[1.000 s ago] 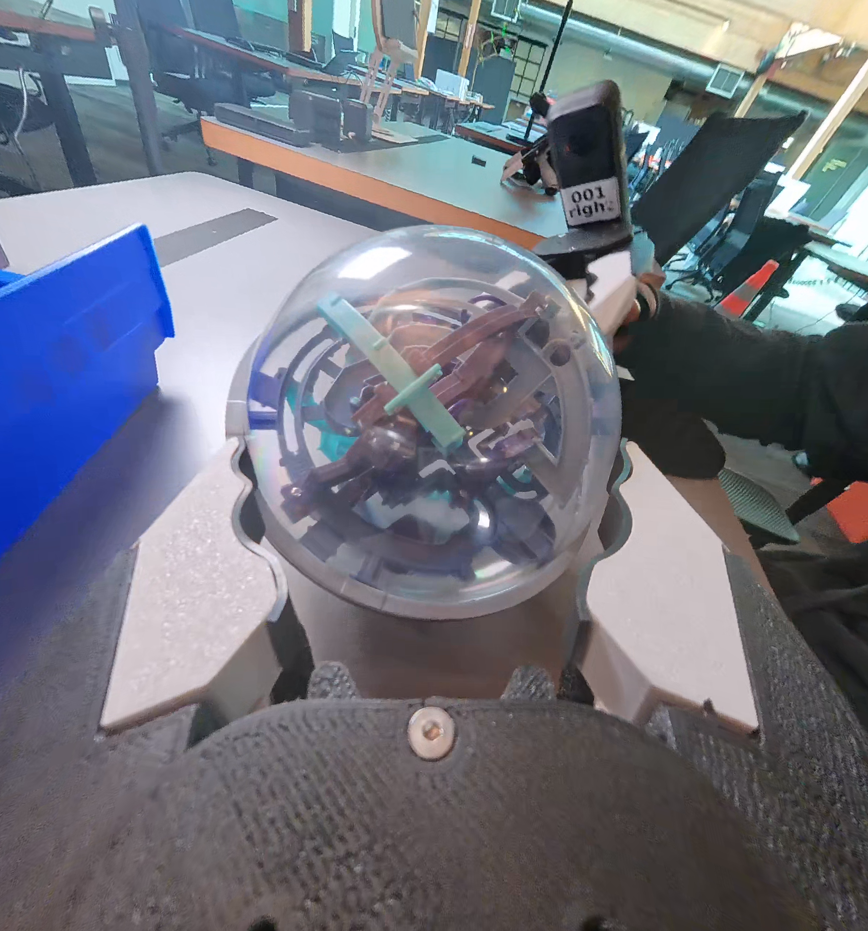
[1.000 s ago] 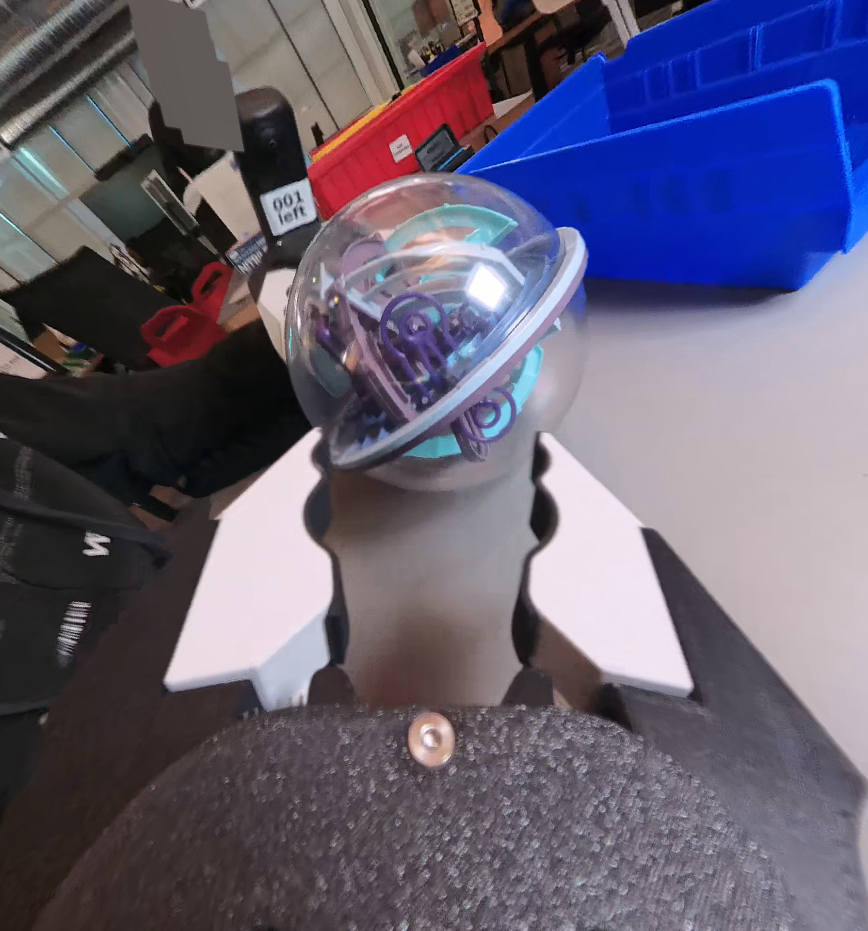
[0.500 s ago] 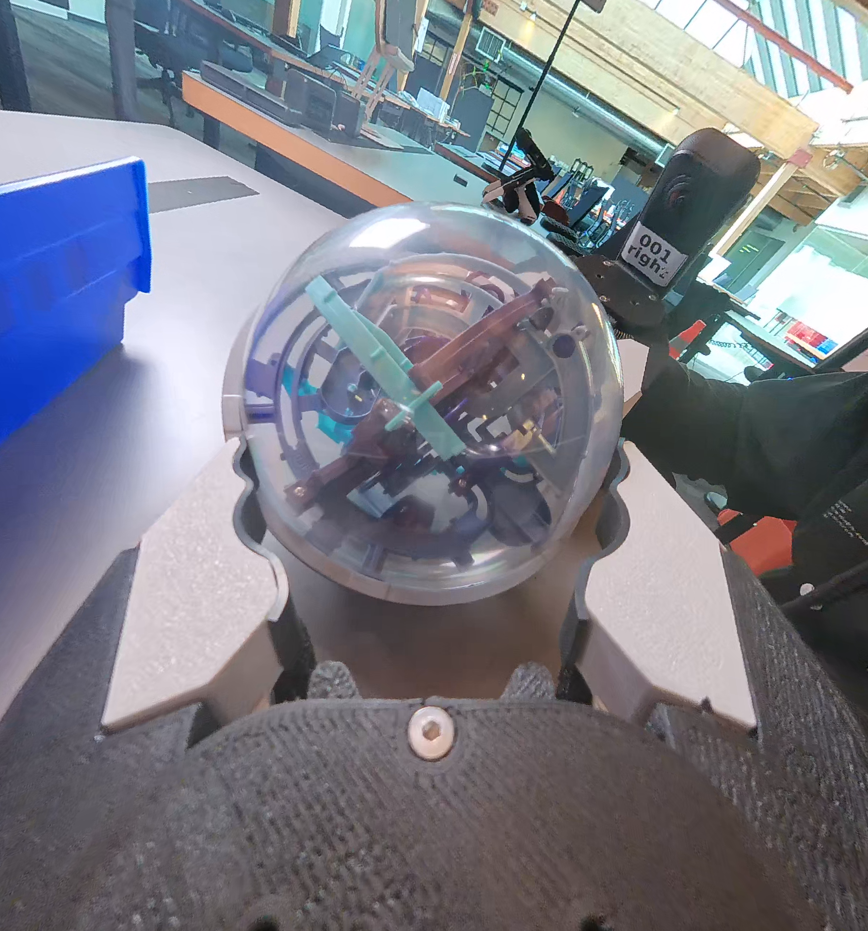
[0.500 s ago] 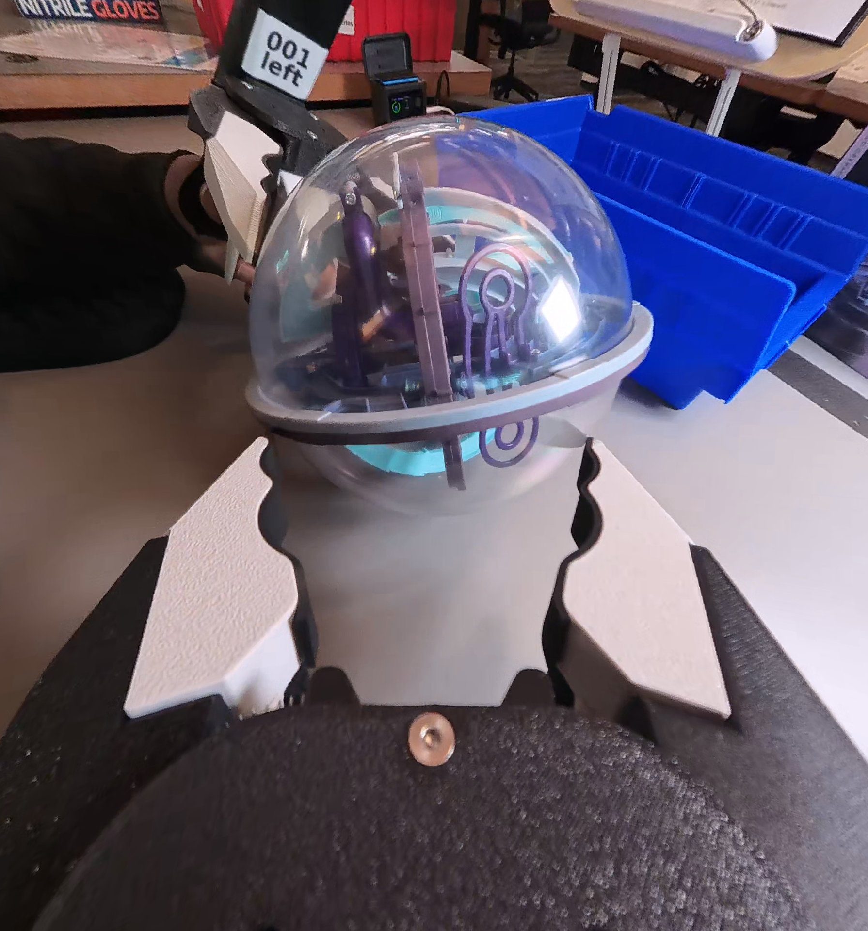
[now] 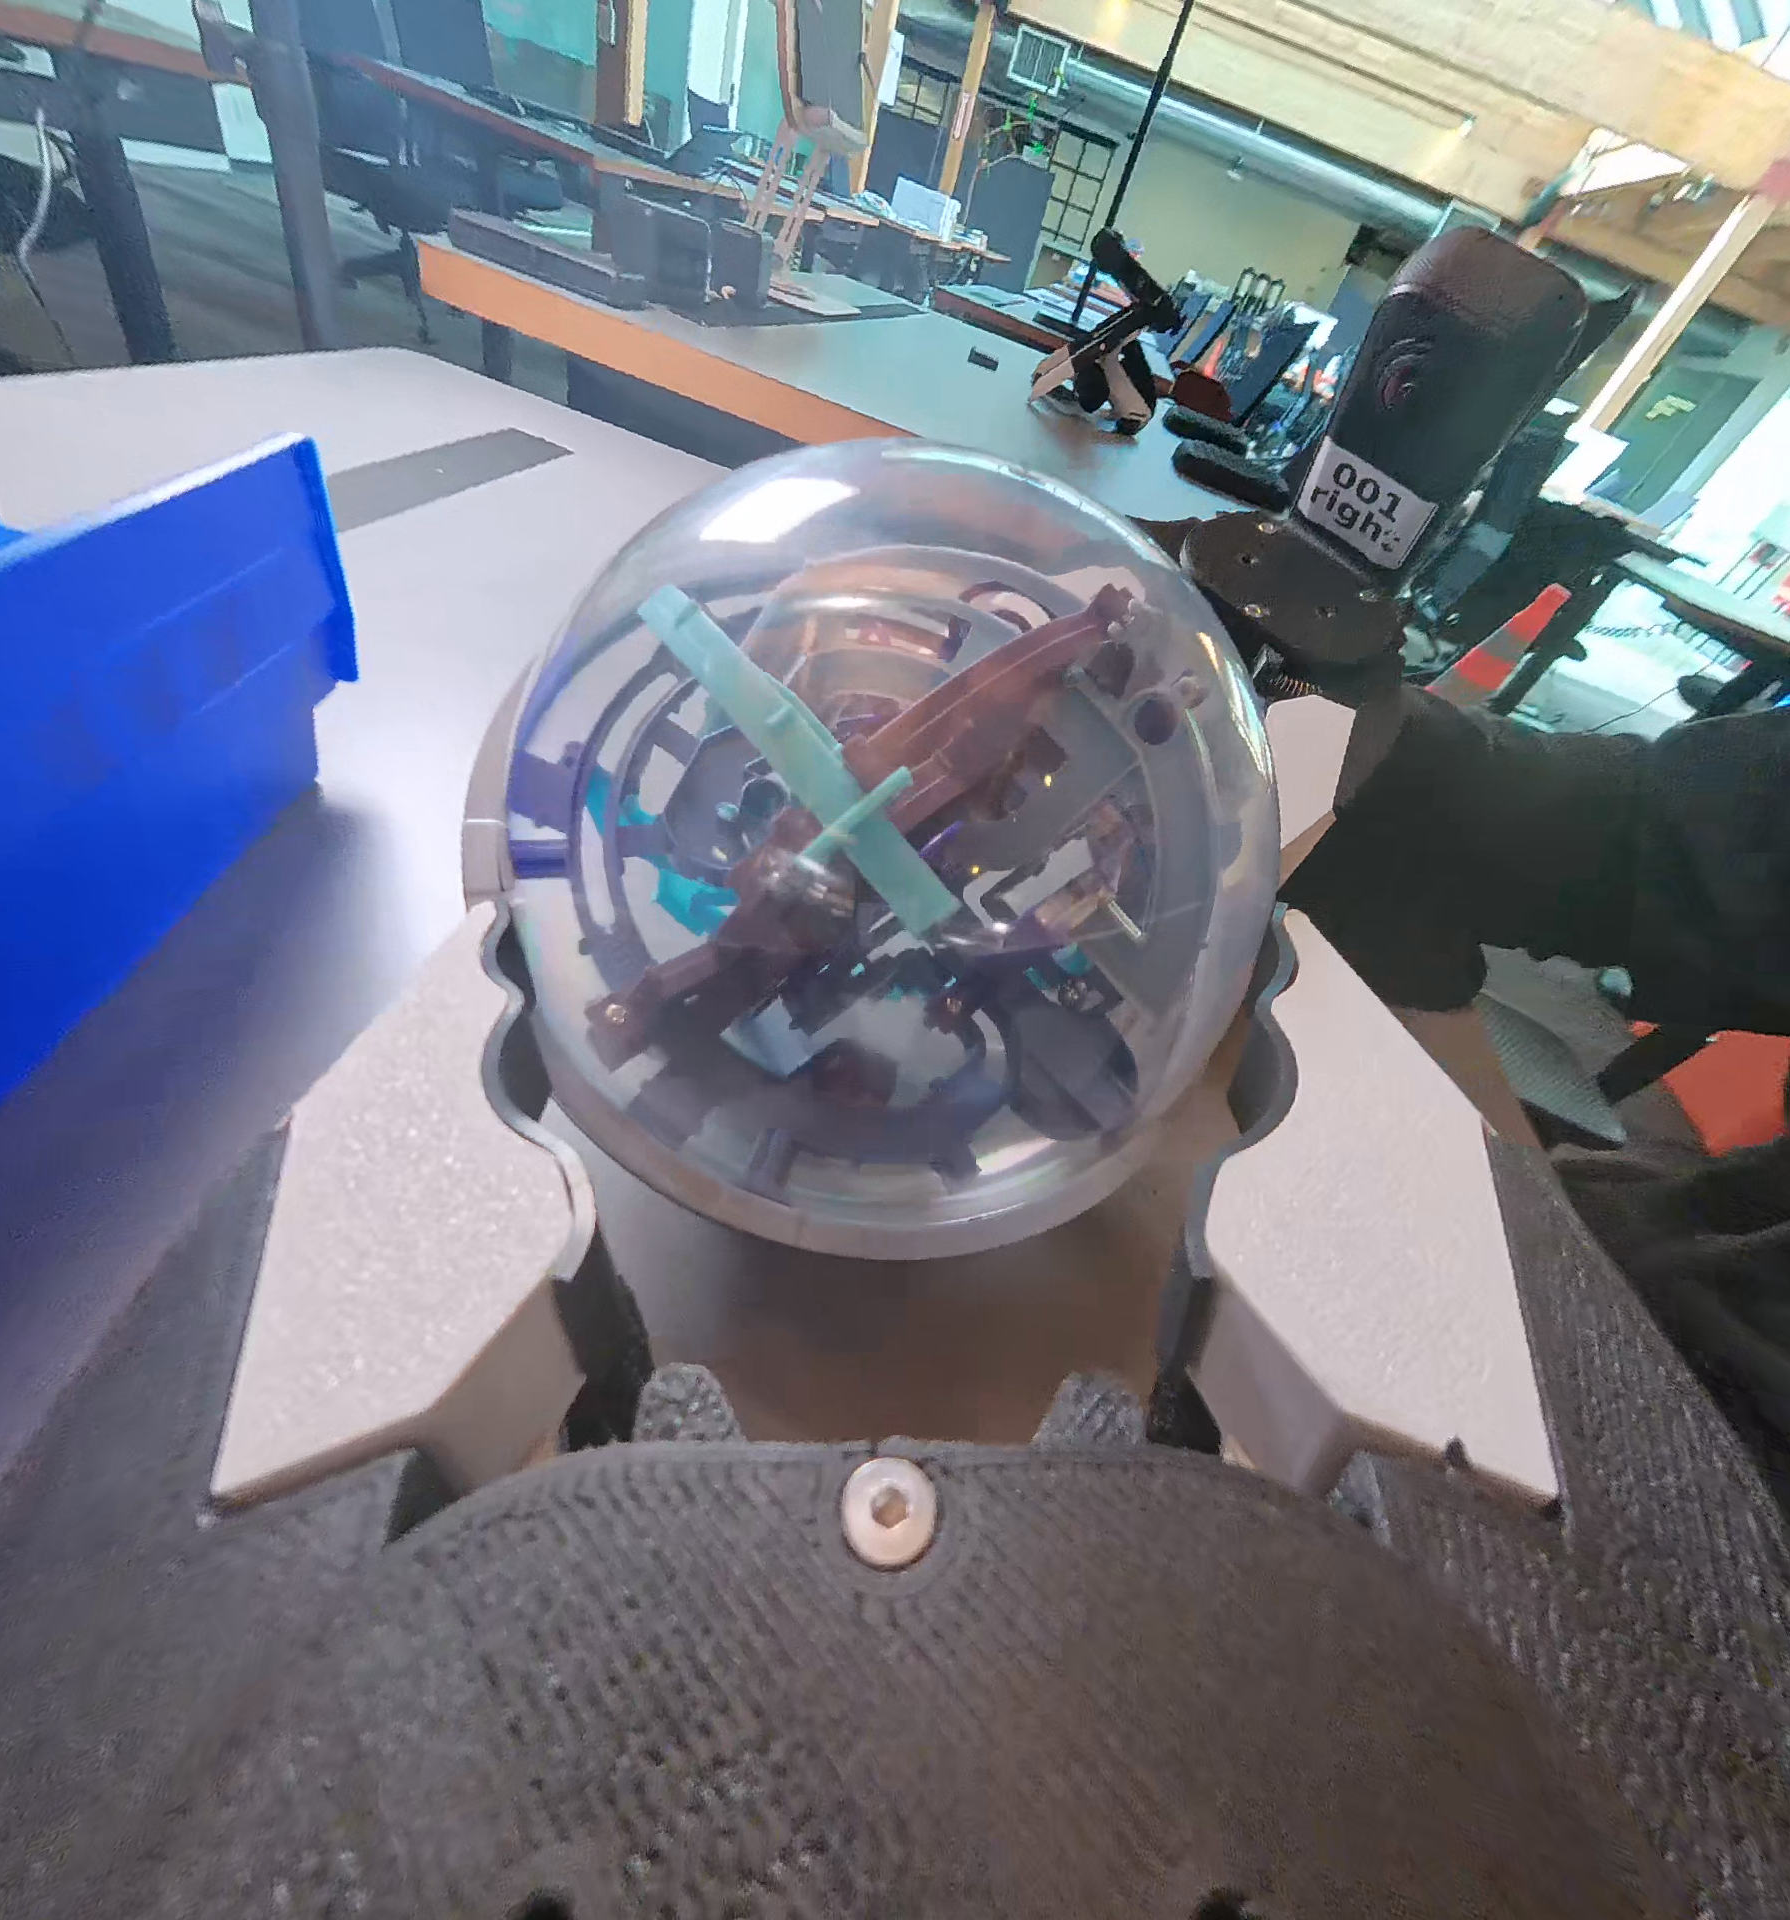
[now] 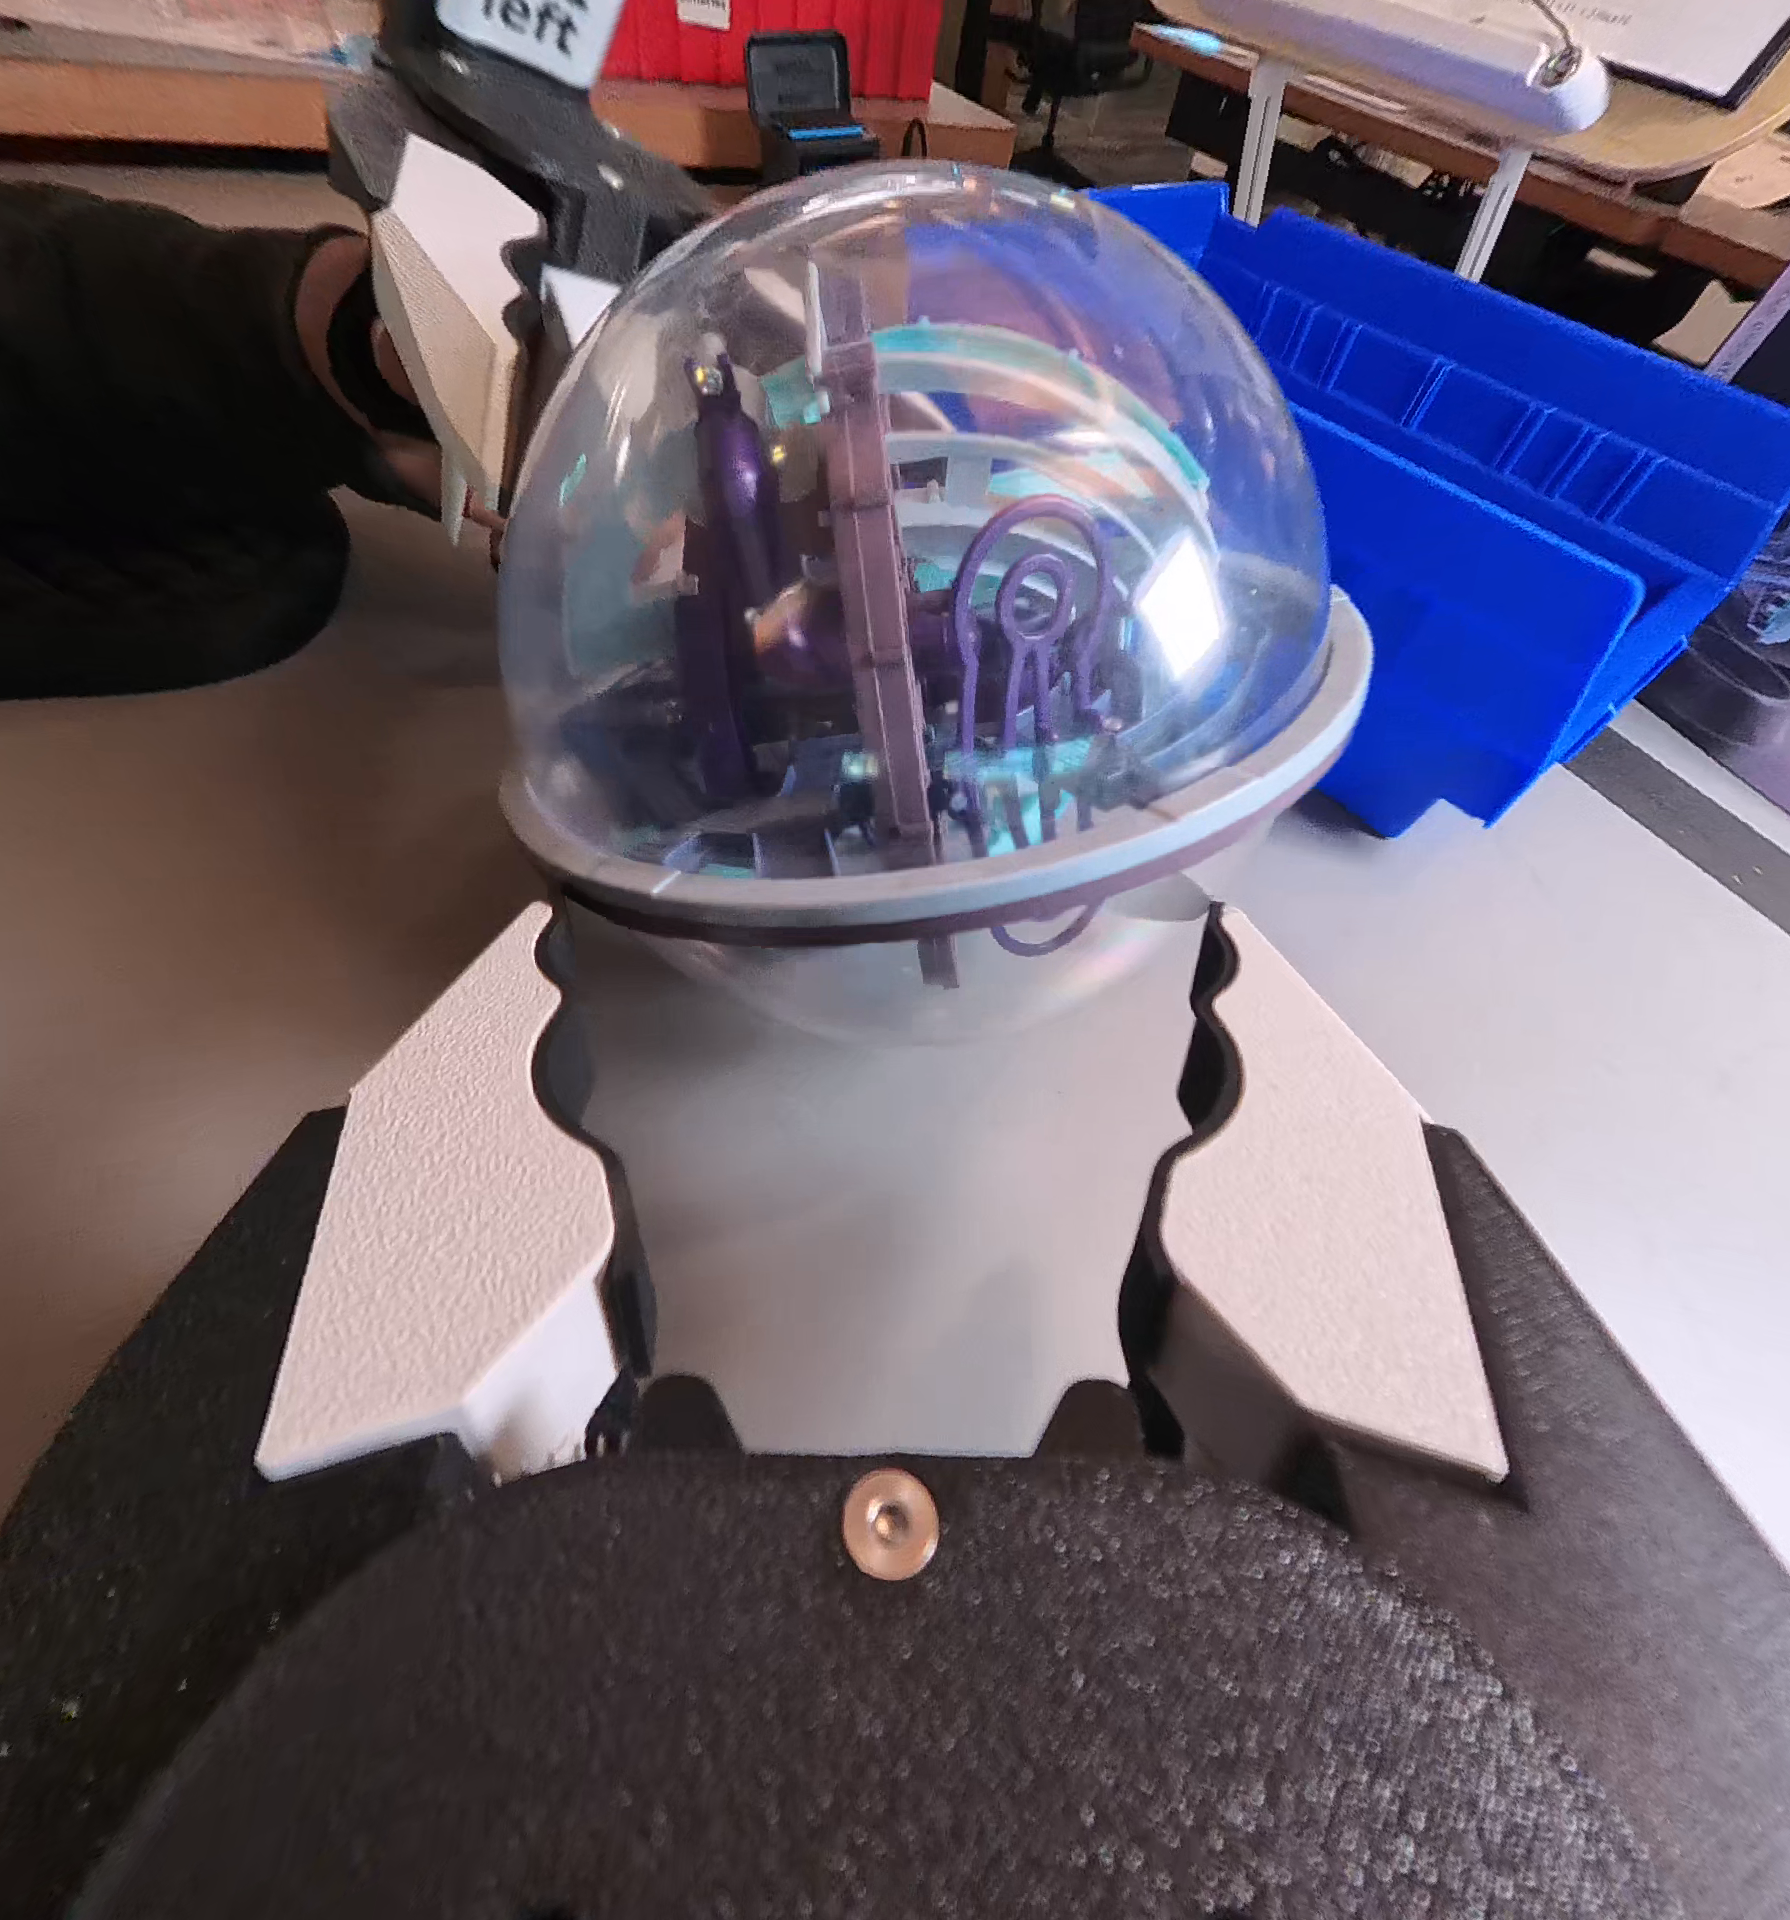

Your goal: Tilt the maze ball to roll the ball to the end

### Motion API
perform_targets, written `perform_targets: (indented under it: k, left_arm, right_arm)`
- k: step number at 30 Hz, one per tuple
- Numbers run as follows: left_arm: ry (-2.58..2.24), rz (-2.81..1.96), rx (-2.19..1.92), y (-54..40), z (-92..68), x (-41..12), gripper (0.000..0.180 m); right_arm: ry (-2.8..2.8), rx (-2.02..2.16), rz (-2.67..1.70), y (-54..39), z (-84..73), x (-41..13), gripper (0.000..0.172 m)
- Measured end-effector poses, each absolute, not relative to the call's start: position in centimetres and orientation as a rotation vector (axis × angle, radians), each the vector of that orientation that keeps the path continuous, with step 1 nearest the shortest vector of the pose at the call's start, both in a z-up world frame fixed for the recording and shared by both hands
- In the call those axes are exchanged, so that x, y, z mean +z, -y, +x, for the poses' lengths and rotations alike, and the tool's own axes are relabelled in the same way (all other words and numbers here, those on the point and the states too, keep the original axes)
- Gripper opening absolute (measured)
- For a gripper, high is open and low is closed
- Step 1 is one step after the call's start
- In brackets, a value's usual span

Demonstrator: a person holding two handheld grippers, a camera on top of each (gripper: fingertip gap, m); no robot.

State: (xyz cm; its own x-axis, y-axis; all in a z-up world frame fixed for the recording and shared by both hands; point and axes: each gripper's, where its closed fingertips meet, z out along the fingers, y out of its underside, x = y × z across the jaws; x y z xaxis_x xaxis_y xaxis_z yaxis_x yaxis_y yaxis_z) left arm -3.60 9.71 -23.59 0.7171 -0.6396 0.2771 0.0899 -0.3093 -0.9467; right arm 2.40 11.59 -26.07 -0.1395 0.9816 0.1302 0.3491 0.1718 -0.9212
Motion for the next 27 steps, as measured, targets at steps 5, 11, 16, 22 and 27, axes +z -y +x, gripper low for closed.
perform_targets:
  k: [5,11,16,22,27]
  left_arm:
    - [-0.506,-1.749,-0.627,-9.8,-3.4,-23.0,0.134]
    - [-0.564,-1.806,-0.509,-10.1,-3.3,-22.6,0.133]
    - [-0.589,-1.911,-0.467,-10.6,-3.3,-22.5,0.133]
    - [-0.601,-1.965,-0.41,-11.8,-3.2,-22.1,0.133]
    - [-0.581,-1.973,-0.433,-12.5,-3.4,-21.9,0.133]
  right_arm:
    - [1.687,0.918,-1.336,-11.6,2.2,-27.3,0.115]
    - [1.734,0.9,-1.406,-11.7,1.9,-28.6,0.115]
    - [1.757,0.938,-1.476,-12.0,1.7,-29.1,0.116]
    - [1.787,1.005,-1.572,-12.4,1.3,-30.1,0.116]
    - [1.775,1.072,-1.599,-12.6,1.0,-30.3,0.116]
